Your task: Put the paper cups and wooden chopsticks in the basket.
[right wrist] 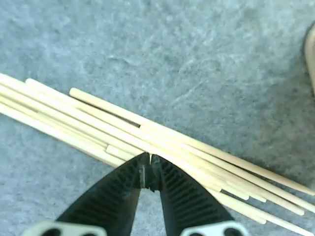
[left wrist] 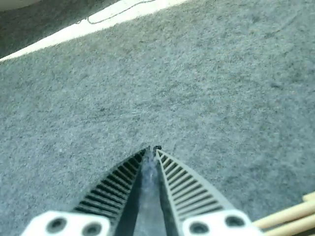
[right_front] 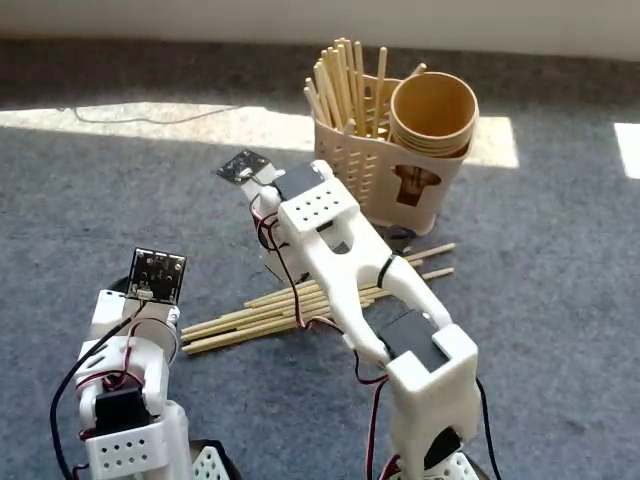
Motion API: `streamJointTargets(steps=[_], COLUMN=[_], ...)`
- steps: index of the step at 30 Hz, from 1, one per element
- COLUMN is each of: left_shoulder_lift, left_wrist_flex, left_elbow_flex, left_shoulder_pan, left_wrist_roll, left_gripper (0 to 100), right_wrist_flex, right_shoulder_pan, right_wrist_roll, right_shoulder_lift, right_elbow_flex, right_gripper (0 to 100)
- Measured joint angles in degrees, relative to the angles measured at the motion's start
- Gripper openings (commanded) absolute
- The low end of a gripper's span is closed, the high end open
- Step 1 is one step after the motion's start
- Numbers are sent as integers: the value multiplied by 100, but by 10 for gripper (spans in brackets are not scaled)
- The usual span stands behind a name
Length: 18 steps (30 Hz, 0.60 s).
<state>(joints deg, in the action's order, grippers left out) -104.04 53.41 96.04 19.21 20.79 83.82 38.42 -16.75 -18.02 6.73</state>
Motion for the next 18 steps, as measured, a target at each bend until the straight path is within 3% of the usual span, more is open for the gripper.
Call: streamJointTargets(steps=[11,18], left_shoulder_lift=[0,0], left_wrist_flex=[0,0], left_elbow_flex=[0,0], left_shoulder_pan=[0,0], left_wrist_roll=[0,0], left_gripper=[35,35], right_wrist_flex=[-835,-1354], right_shoulder_pan=[571,1029], right_wrist_roll=[-501,-554], right_shoulder_lift=[1521,1635], right_elbow_flex=[-1829,-2470], right_gripper=[28,33])
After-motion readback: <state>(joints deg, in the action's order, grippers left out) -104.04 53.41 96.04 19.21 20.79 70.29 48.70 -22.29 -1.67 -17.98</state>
